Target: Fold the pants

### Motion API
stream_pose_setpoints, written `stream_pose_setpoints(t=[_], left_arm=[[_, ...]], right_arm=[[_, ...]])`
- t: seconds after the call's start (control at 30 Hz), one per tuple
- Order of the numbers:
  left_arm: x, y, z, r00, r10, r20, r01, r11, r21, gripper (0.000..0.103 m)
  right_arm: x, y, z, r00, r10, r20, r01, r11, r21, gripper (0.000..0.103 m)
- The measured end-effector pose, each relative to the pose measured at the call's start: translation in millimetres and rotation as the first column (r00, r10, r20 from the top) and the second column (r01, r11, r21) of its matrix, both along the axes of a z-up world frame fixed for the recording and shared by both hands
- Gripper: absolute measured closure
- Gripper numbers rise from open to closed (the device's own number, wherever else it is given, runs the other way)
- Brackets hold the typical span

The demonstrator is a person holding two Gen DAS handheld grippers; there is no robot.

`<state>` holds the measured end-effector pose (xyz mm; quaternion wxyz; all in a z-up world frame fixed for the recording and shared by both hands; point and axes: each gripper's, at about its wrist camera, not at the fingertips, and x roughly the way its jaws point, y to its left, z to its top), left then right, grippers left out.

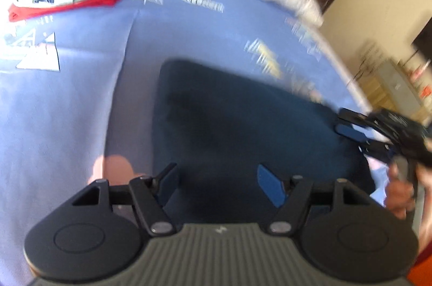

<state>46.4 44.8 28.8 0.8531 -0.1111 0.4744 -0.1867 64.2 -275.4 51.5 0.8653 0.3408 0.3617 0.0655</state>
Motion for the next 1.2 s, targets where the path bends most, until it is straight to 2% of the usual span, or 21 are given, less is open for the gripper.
stream_pose_setpoints(t=[0.03,0.07,0.1,0.13,0.17,0.2,0.3,0.33,0.4,0.43,0.47,0.53,0.6,0.67,0.77,0.87,1.0,1.2], left_arm=[[1.9,-6.0,-11.2,1.000,0.004,-0.014,-0.003,0.997,0.081,0.033],[3.7,-8.1,-23.1,0.999,0.005,-0.033,0.000,0.992,0.127,0.028],[4.6,-6.6,-33.8,0.999,0.019,-0.048,-0.014,0.993,0.115,0.022],[3.9,0.0,-36.1,0.999,0.033,-0.043,-0.030,0.997,0.072,0.021],[4.2,4.0,-35.1,0.998,0.029,-0.049,-0.026,0.998,0.053,0.021],[5.1,5.6,-33.7,0.998,0.027,-0.059,-0.024,0.998,0.050,0.021],[7.3,9.1,-28.6,0.997,0.028,-0.076,-0.023,0.998,0.054,0.021],[8.6,12.0,-24.8,0.996,0.032,-0.078,-0.029,0.999,0.041,0.024],[3.2,21.7,-16.0,0.998,0.038,-0.057,-0.038,0.999,0.002,0.024],[0.7,27.7,-11.4,0.998,0.043,-0.042,-0.043,0.999,-0.008,0.024],[-1.0,33.8,-7.6,0.998,0.050,-0.030,-0.050,0.999,-0.013,0.023],[-3.2,50.2,-3.1,0.997,0.071,-0.021,-0.071,0.997,-0.027,0.022],[-2.7,65.7,-1.3,0.995,0.092,-0.029,-0.093,0.994,-0.050,0.021],[0.0,77.0,-1.4,0.992,0.116,-0.045,-0.119,0.991,-0.069,0.021],[4.2,87.5,-6.7,0.988,0.130,-0.079,-0.138,0.984,-0.116,0.020],[12.0,89.2,-14.2,0.987,0.115,-0.117,-0.132,0.979,-0.155,0.020],[21.5,71.7,-22.6,0.986,0.086,-0.140,-0.106,0.984,-0.142,0.020],[29.3,51.5,-33.0,0.985,0.054,-0.164,-0.078,0.986,-0.145,0.019]], right_arm=[[12.6,-6.5,-18.0,0.997,-0.032,-0.069,0.031,0.999,-0.013,0.088],[21.0,-14.8,-37.7,0.989,-0.071,-0.127,0.068,0.997,-0.030,0.103],[21.7,-28.7,-55.7,0.984,-0.109,-0.139,0.116,0.992,0.043,0.103],[15.9,-44.0,-68.7,0.979,-0.154,-0.135,0.177,0.966,0.186,0.103],[11.0,-52.7,-76.8,0.970,-0.185,-0.157,0.223,0.933,0.281,0.103],[8.6,-55.3,-77.3,0.968,-0.191,-0.160,0.232,0.926,0.298,0.103],[4.9,-46.2,-60.7,0.980,-0.151,-0.127,0.172,0.970,0.172,0.102],[0.3,-43.3,-54.5,0.981,-0.151,-0.118,0.169,0.974,0.151,0.096],[-14.4,-40.0,-40.7,0.985,-0.154,-0.082,0.164,0.977,0.137,0.075],[-23.7,-41.2,-34.9,0.986,-0.159,-0.051,0.165,0.977,0.137,0.055],[-33.8,-39.5,-29.4,0.985,-0.171,-0.019,0.172,0.976,0.135,0.045],[-59.1,-44.7,-19.3,0.983,-0.184,0.026,0.180,0.976,0.124,0.044],[-81.7,-50.9,-14.3,0.980,-0.191,0.050,0.184,0.976,0.120,0.039],[-100.0,-57.8,-13.8,0.974,-0.219,0.059,0.211,0.971,0.117,0.025],[-114.6,-65.0,-20.7,0.969,-0.241,0.047,0.234,0.965,0.118,0.021],[-117.2,-70.2,-32.5,0.970,-0.244,0.000,0.241,0.957,0.164,0.020],[-111.7,-67.3,-41.4,0.974,-0.225,-0.032,0.227,0.950,0.214,0.020],[-91.0,-57.3,-46.7,0.984,-0.168,-0.060,0.178,0.958,0.224,0.020]])
